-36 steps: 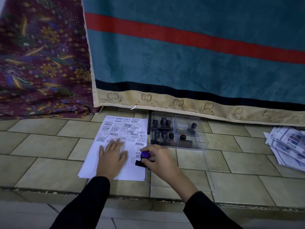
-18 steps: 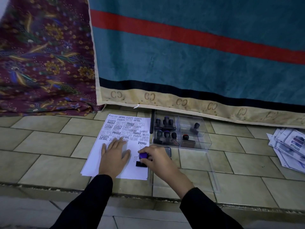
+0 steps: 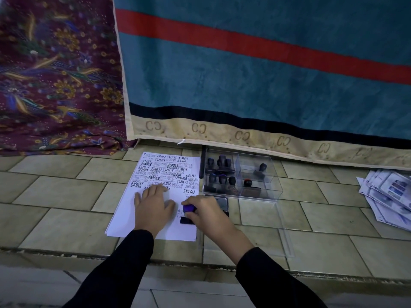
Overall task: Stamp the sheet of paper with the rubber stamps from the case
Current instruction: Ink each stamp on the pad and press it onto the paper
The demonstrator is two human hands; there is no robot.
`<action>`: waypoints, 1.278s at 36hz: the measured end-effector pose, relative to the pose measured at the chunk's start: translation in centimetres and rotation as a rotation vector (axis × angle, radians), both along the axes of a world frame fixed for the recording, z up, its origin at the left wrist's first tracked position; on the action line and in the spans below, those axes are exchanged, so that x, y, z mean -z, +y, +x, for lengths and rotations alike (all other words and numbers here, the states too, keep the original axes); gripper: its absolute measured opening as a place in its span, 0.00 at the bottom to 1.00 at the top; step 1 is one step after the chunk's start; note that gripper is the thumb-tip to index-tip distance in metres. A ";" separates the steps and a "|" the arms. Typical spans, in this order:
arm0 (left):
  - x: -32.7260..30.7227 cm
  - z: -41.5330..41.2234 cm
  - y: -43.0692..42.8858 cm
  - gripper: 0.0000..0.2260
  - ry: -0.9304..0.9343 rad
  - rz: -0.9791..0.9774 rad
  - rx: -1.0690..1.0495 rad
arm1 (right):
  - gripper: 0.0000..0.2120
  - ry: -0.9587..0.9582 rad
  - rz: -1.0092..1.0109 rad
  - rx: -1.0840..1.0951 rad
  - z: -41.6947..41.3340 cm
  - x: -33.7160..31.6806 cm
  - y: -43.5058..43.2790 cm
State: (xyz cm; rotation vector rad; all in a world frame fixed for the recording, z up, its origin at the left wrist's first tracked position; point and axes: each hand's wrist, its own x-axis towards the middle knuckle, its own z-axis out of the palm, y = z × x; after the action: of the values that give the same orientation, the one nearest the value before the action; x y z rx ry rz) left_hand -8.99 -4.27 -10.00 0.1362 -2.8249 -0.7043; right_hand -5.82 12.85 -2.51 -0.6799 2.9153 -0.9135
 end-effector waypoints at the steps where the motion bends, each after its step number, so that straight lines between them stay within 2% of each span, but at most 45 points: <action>1: 0.0 0.0 0.2 0.17 0.001 -0.001 -0.014 | 0.15 0.001 -0.006 -0.002 -0.1 -0.1 0.0; 7: 0.6 0.1 0.4 0.16 0.043 -0.045 -0.030 | 0.12 -0.005 0.002 -0.052 0.9 0.6 0.3; 14: 0.4 0.2 0.5 0.17 0.046 -0.078 -0.036 | 0.14 -0.086 -0.091 0.023 -1.3 0.4 0.5; 19: 0.3 0.4 0.4 0.20 0.054 -0.079 -0.030 | 0.18 -0.165 -0.279 0.215 -3.6 -1.5 3.1; 22: 0.3 0.4 0.4 0.20 0.041 -0.076 -0.029 | 0.15 -0.104 -0.385 0.343 -5.0 -3.4 6.3; 26: 0.5 0.3 0.3 0.17 0.032 -0.078 -0.023 | 0.10 0.019 -0.368 0.514 -6.5 -5.1 11.3; 29: 0.5 0.2 0.4 0.16 0.040 -0.067 -0.030 | 0.09 0.151 -0.216 0.614 -7.4 -4.8 14.7; 31: 0.4 0.2 0.5 0.18 0.036 -0.067 -0.031 | 0.10 0.159 -0.097 0.623 -7.8 -4.1 16.5; 35: 0.5 0.1 0.5 0.15 0.031 -0.056 -0.033 | 0.12 0.113 0.059 0.584 -8.1 -3.0 17.9; 40: 0.4 0.3 0.5 0.15 0.043 -0.056 -0.033 | 0.07 -0.005 0.196 0.557 -8.6 -2.7 17.6; 43: 0.3 0.4 0.5 0.18 0.052 -0.053 -0.031 | 0.06 -0.073 0.247 0.524 -8.8 -2.4 17.4; 46: 0.5 0.3 0.4 0.15 0.052 -0.053 -0.028 | 0.08 -0.104 0.325 0.483 -9.2 -2.5 17.2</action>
State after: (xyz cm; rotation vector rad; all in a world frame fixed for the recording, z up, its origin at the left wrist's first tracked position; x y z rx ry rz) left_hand -8.70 -3.85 -10.54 0.1453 -2.7834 -0.6170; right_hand -15.03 30.07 0.01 0.0927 3.0714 -0.4419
